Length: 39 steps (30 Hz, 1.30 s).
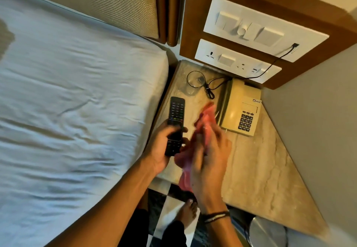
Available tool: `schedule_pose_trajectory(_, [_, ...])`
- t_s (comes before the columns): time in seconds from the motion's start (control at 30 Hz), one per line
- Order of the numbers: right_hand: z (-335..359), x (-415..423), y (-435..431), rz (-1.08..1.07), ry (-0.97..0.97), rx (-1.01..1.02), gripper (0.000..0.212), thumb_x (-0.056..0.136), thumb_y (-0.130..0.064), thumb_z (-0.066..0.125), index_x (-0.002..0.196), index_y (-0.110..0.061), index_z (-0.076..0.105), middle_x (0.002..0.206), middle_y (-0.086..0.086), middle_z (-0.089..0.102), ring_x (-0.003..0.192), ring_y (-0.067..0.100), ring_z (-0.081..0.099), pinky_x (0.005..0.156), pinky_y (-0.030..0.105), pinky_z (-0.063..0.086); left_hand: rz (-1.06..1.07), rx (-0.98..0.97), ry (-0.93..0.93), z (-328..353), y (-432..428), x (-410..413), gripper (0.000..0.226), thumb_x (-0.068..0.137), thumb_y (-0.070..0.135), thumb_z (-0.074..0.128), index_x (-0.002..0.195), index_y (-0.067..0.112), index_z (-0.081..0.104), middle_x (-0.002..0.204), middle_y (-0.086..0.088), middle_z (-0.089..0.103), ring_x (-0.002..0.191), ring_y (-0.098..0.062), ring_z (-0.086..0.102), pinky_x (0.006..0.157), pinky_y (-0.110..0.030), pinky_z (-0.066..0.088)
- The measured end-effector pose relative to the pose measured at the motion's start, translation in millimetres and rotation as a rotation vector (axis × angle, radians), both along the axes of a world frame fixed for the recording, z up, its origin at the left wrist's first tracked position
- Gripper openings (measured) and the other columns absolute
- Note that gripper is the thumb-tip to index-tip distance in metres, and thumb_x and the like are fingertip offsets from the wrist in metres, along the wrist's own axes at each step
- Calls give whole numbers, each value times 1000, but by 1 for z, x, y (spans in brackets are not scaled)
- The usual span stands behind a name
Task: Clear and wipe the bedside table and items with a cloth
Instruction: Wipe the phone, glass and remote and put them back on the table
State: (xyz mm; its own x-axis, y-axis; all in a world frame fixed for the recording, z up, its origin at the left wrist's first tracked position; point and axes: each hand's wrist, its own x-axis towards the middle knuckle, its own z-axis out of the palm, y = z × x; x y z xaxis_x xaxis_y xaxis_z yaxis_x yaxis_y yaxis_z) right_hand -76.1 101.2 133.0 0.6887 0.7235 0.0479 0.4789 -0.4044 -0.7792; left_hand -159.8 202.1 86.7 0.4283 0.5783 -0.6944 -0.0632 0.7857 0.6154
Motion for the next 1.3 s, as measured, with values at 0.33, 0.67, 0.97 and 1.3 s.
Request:
schedule_pose_trajectory(0.33, [-19,27,20,169,-138,-120,61,98,-17,61,158,-20,50,154,9,47,135,33,50,107,53,54,-266,172,81,27,4,22,111,71,113,17,102,31,86,98,-2,86,95,-14,83,87,-33,63])
schedule_pose_trajectory(0.67, [-36,37,32,82,-87,-203,60,98,-15,73,155,-19,54,156,10,46,140,33,48,108,53,55,-287,118,129,4,-10,22,117,64,113,17,122,36,84,121,-4,86,114,-20,82,98,-43,65])
schedule_pose_trajectory(0.97, [-51,33,-29,-116,161,-167,34,107,-21,55,139,-23,67,126,-1,60,115,18,57,101,39,55,-192,369,620,-68,42,35,64,72,43,95,122,23,61,95,2,74,70,-23,76,53,-39,63])
schedule_pose_trajectory(1.3, [-82,58,-61,-170,95,-268,28,108,-13,57,133,-8,70,122,8,65,109,25,58,93,30,42,-453,803,1121,-120,71,52,79,93,45,76,161,16,48,150,-19,55,135,-41,59,111,-53,55])
